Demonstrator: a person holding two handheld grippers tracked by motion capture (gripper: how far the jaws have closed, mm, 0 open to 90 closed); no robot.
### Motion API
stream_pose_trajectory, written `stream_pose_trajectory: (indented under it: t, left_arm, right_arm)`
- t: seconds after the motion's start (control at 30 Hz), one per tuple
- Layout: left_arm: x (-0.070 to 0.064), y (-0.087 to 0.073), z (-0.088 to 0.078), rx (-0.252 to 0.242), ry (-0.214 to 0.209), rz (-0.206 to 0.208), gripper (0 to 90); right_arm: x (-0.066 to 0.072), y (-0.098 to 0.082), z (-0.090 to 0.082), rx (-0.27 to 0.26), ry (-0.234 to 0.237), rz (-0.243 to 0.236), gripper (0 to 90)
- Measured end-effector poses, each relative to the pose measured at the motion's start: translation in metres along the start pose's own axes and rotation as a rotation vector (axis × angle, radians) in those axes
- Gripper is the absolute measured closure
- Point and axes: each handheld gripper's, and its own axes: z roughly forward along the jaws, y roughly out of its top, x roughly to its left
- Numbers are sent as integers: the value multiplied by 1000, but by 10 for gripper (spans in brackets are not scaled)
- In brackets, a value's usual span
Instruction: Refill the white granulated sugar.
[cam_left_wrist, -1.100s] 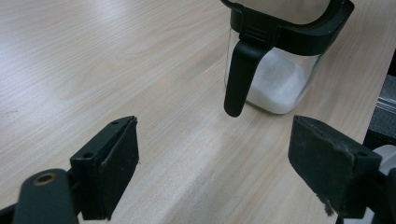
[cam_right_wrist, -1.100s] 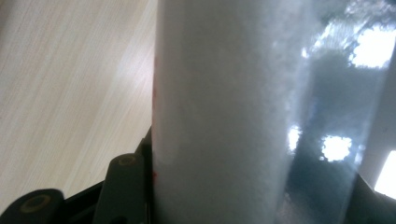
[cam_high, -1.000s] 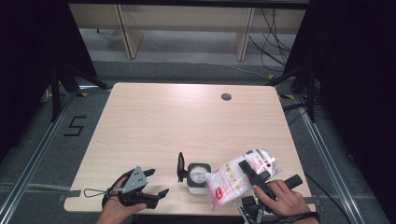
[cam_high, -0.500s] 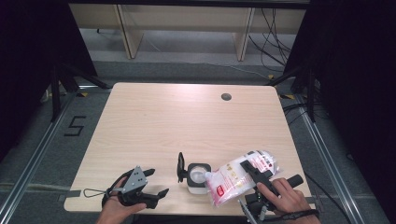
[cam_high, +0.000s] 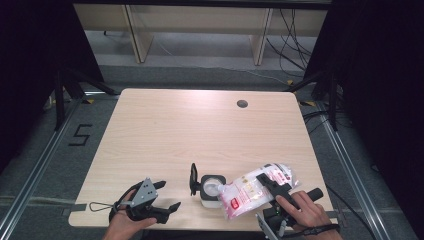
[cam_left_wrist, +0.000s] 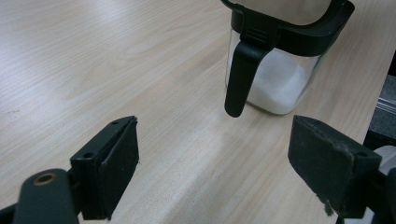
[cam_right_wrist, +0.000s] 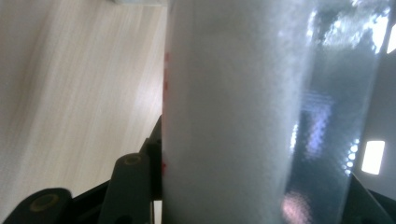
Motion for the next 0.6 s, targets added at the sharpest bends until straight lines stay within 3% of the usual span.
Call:
stream_pose_trajectory:
  t: [0.03, 0.17, 0.2, 0.37, 0.4, 0.47, 0.53, 0.57, 0.6]
  left_arm:
    - [-1, 0, 0, -1, -2, -20, 160]
    - [-1, 0, 0, 0, -2, -18, 160]
    - [0, 0, 0, 0, 1, 0, 160]
    - [0, 0, 0, 0, -2, -8, 160]
    - [1, 0, 0, 0, -2, 7, 160]
    - [0, 0, 0, 0, 0, 3, 160]
    - [0, 0, 0, 0, 0, 0, 160]
    - [0, 0, 0, -1, -3, -3, 160]
    - [-1, 0, 0, -1, -1, -13, 160]
  right_arm:
    - [0, -1, 0, -6, 4, 12, 543]
    - [1, -5, 0, -19, 19, 66, 548]
    - [0, -6, 1, -33, 11, 65, 548]
    - [0, -11, 2, -67, 19, 108, 552]
    - [3, -11, 1, -57, 30, 146, 554]
    - [1, -12, 2, -76, 32, 132, 556]
    - [3, -13, 1, -79, 50, 179, 558]
    - [2, -14, 3, -99, 41, 159, 558]
    - [6, -14, 1, -81, 55, 226, 559]
